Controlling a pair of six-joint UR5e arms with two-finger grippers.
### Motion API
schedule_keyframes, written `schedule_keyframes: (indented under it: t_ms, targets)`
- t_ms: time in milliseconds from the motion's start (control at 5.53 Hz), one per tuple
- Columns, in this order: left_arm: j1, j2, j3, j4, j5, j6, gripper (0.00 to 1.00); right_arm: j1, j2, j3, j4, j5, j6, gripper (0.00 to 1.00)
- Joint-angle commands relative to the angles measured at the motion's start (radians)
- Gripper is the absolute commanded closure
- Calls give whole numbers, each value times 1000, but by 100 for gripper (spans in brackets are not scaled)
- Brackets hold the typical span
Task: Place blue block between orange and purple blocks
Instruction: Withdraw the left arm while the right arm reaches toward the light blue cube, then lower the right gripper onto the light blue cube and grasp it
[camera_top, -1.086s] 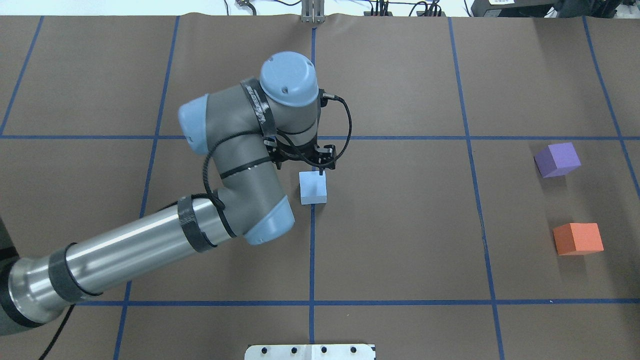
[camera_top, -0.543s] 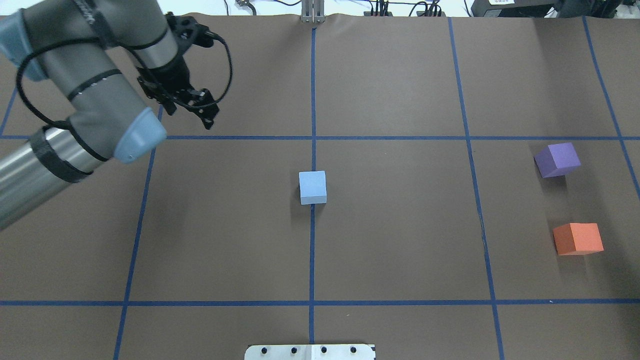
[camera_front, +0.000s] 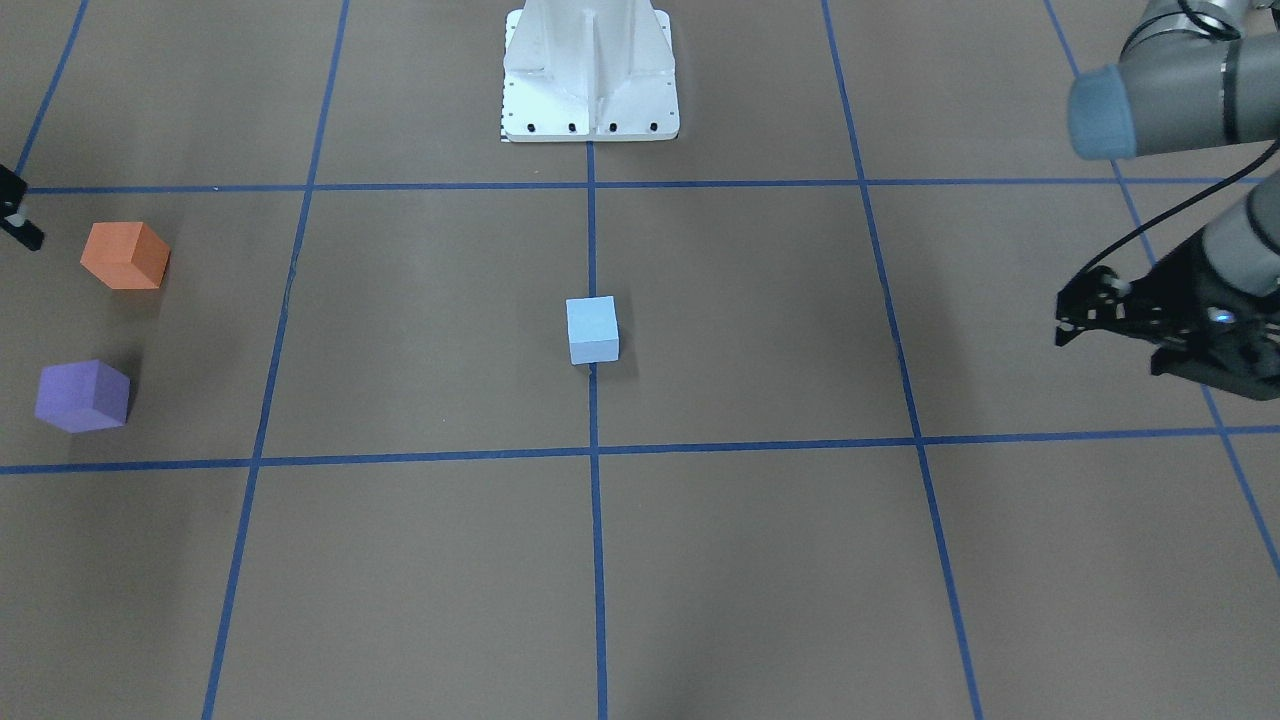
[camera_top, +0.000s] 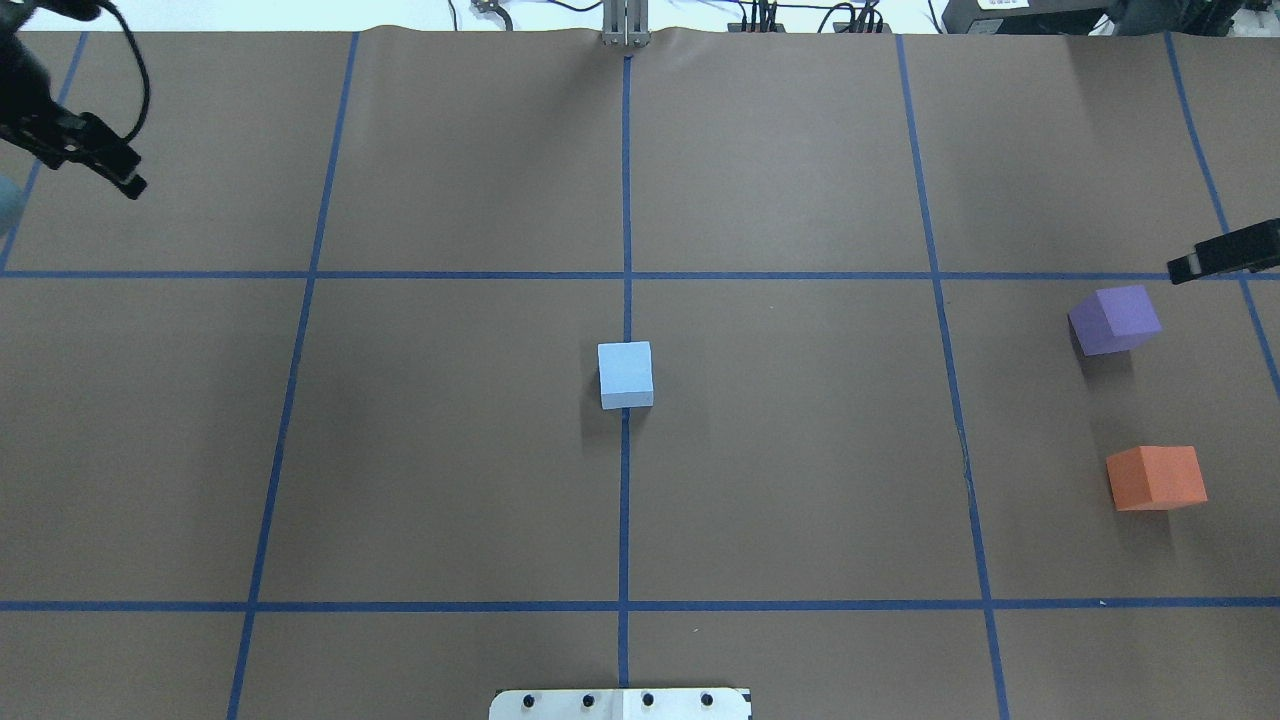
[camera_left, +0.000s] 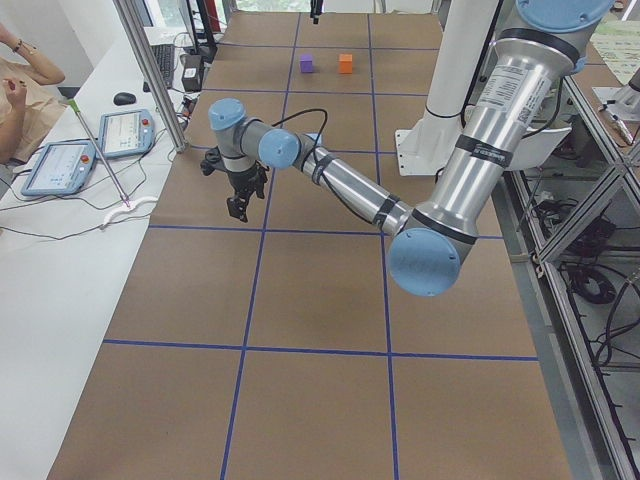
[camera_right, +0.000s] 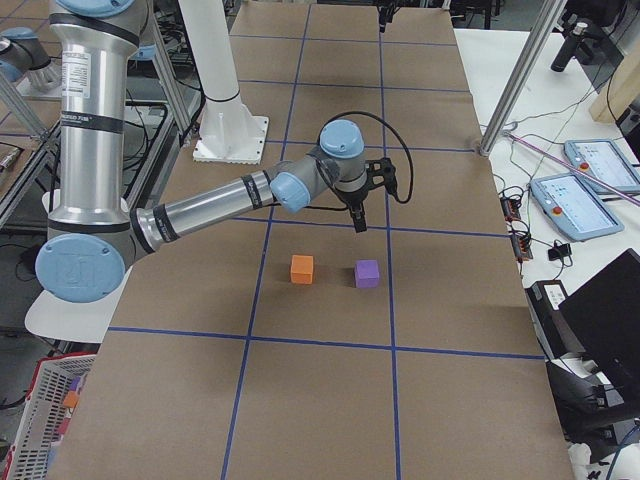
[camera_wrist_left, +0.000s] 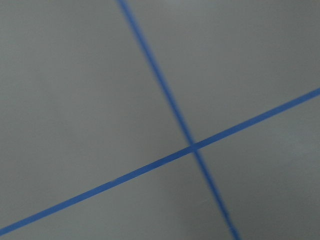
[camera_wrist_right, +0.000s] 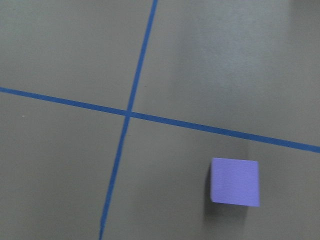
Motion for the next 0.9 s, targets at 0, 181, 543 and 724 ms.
schedule_keyframes:
  t_ms: [0,181,543,724]
  targets:
    - [-105,191,-16,-62,2,180,0,-256,246,-1,-144,-114,282,0]
    - [-225,280,-6,-59,-7,369,0,-427,463,-10,-368,-264,461,0]
    - [-355,385,1,-52,-9,390,0,-601,686,-179,-430,-427,630,0]
    - [-390,437,-11,-62,-11,391,0,-637,789,-305,-423,-470,673,0]
